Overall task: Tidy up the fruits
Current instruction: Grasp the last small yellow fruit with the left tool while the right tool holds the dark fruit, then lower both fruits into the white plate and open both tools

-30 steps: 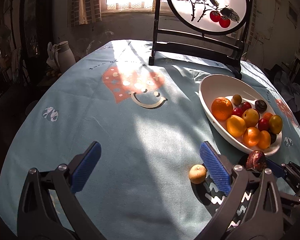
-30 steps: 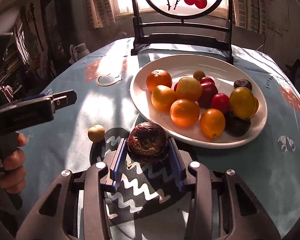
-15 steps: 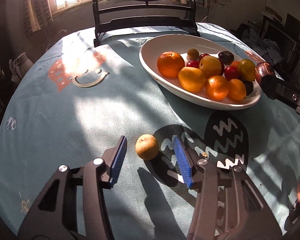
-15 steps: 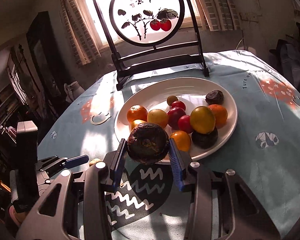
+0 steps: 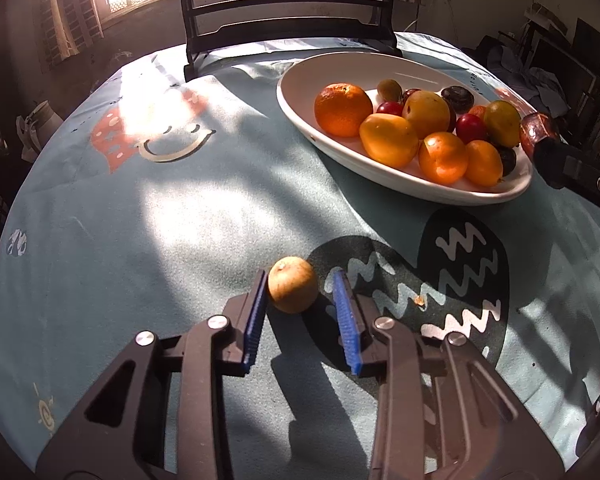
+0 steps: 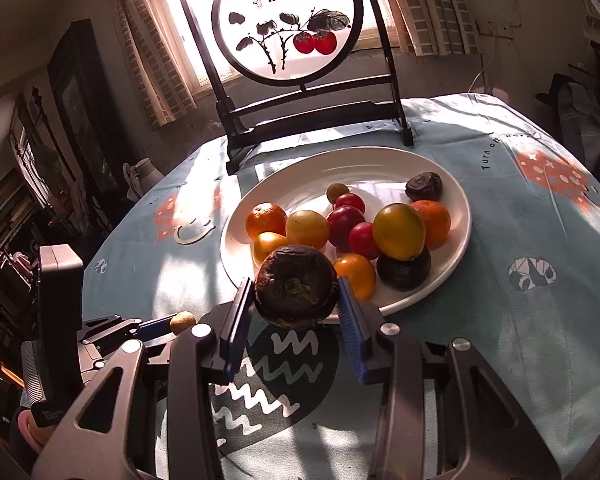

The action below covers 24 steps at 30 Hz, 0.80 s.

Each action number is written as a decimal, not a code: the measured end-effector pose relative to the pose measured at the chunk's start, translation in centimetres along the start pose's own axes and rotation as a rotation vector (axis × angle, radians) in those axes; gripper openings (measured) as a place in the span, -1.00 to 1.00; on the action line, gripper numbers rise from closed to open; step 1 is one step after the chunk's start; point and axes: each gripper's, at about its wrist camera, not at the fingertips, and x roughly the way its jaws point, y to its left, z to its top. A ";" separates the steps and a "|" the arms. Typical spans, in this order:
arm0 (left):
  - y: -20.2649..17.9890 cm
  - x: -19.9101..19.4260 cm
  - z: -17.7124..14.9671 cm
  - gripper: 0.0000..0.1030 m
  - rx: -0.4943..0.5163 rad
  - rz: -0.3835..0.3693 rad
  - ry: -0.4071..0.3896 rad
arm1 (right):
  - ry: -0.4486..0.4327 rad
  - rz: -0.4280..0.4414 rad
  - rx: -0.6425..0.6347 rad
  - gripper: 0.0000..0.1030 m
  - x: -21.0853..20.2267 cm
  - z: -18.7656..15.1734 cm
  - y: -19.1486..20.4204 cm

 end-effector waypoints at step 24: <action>-1.3 -4.0 0.6 -0.51 -0.021 -0.062 -0.097 | -0.099 0.083 0.006 -0.18 -2.1 1.2 -0.4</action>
